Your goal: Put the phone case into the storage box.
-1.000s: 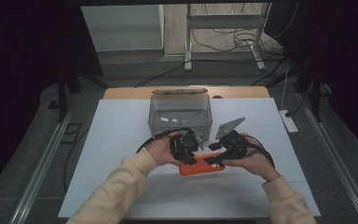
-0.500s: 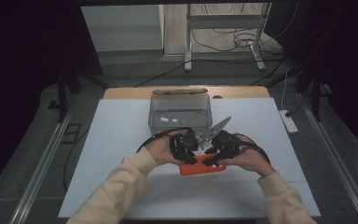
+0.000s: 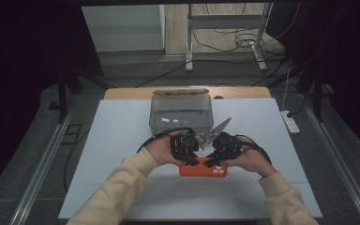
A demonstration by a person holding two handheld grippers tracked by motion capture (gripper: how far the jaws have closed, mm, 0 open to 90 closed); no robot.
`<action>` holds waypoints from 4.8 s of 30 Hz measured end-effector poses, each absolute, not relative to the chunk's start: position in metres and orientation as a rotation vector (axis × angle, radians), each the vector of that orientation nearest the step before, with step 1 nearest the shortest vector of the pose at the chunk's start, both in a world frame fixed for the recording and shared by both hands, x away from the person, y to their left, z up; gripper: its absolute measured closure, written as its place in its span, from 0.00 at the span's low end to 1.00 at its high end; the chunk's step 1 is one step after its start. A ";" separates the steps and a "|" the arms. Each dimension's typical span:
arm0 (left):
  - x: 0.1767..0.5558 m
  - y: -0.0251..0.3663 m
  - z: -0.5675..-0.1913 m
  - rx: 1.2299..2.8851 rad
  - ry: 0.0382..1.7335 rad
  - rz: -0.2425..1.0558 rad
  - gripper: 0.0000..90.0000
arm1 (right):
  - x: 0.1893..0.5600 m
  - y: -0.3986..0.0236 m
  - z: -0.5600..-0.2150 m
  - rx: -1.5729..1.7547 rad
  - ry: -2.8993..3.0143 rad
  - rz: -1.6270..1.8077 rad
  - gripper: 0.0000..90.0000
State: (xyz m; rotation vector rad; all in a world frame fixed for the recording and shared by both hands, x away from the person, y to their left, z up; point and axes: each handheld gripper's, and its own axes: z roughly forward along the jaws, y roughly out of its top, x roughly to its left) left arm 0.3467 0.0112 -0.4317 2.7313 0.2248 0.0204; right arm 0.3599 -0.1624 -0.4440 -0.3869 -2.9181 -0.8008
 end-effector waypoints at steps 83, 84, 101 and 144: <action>0.274 0.192 -0.487 2.001 0.984 0.396 0.21 | 0.344 -0.198 -0.417 -0.860 -2.858 -1.264 0.90; 0.272 0.194 -0.488 1.987 0.993 0.386 0.20 | 0.344 -0.199 -0.417 -0.866 -2.856 -1.268 0.90; 0.267 0.194 -0.508 2.013 1.033 0.373 0.18 | 0.338 -0.198 -0.408 -0.933 -2.863 -1.367 0.90; 0.267 0.191 -0.509 2.026 1.027 0.369 0.18 | 0.372 -0.175 -0.383 -1.363 -2.790 -1.463 0.90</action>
